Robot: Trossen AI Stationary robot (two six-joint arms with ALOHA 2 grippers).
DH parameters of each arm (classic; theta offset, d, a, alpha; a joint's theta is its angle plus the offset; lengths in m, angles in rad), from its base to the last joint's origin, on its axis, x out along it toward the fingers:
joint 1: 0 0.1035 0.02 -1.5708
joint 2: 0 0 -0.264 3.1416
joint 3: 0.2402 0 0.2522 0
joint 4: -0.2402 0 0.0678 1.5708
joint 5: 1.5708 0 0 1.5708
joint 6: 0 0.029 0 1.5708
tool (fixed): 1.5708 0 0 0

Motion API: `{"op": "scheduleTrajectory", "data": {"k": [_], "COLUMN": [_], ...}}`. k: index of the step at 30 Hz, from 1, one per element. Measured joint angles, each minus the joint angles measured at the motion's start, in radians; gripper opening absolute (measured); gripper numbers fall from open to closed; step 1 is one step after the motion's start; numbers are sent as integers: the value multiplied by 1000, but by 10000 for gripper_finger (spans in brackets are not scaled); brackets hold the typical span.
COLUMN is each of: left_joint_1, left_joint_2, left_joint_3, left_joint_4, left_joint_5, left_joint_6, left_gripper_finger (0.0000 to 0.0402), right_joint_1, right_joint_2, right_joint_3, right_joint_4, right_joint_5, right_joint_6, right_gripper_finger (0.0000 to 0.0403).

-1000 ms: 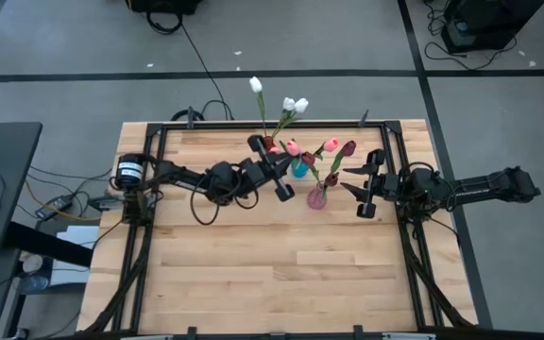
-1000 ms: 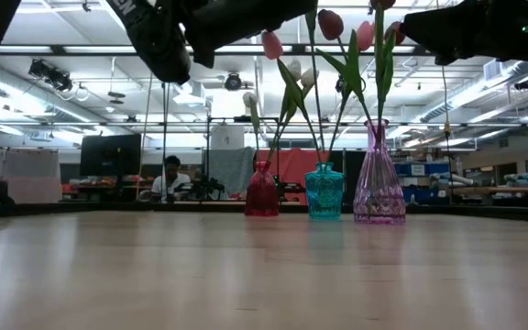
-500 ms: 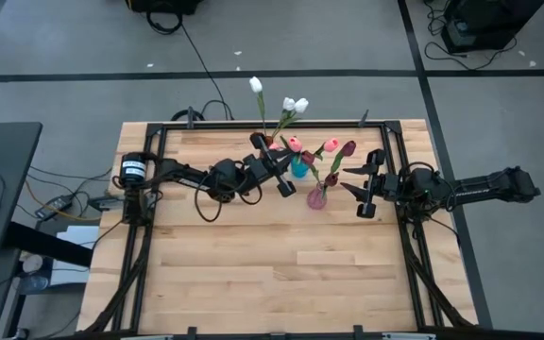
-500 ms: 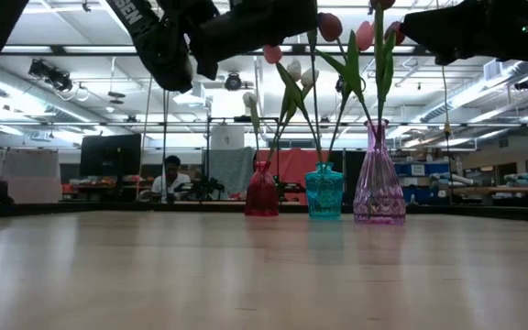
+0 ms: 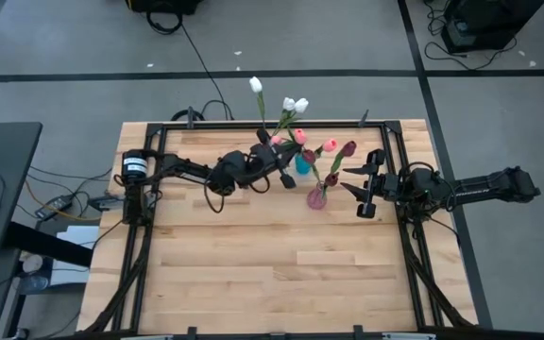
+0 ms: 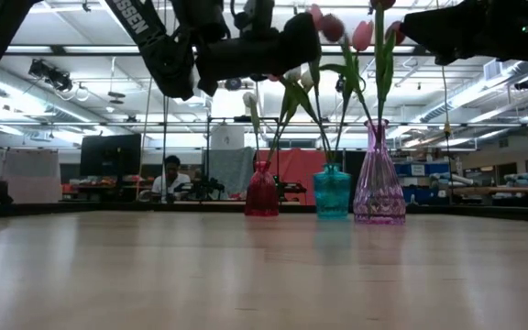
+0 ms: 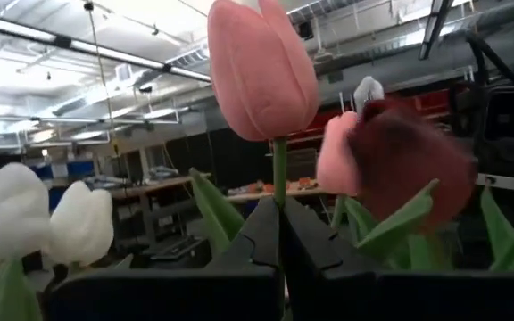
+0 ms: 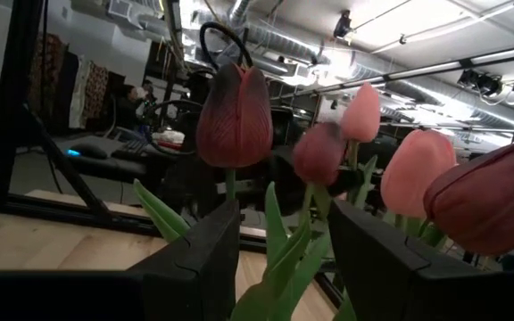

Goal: Sort flowers into vase by color
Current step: Put the pink tulip into the blue vase

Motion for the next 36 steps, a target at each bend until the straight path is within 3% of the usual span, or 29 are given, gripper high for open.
{"op": "scheduleTrajectory", "data": {"k": [14, 24, 36], "left_joint_1": [7, 74, 132], "left_joint_2": [-6, -6, -6], "left_joint_3": [29, 257, 289], "left_joint_4": [-12, -481, -567], "left_joint_5": [19, 67, 208], "left_joint_6": [-36, -141, -259], "left_gripper_finger": [7, 7, 7], "right_joint_1": [0, 0, 0], "right_joint_2": [0, 0, 6], "right_joint_3": [0, 0, 0], "right_joint_4": [6, 8, 13], "right_joint_5": [0, 0, 0], "right_joint_6": [0, 0, -4], "right_gripper_finger": [185, 185, 185]}}
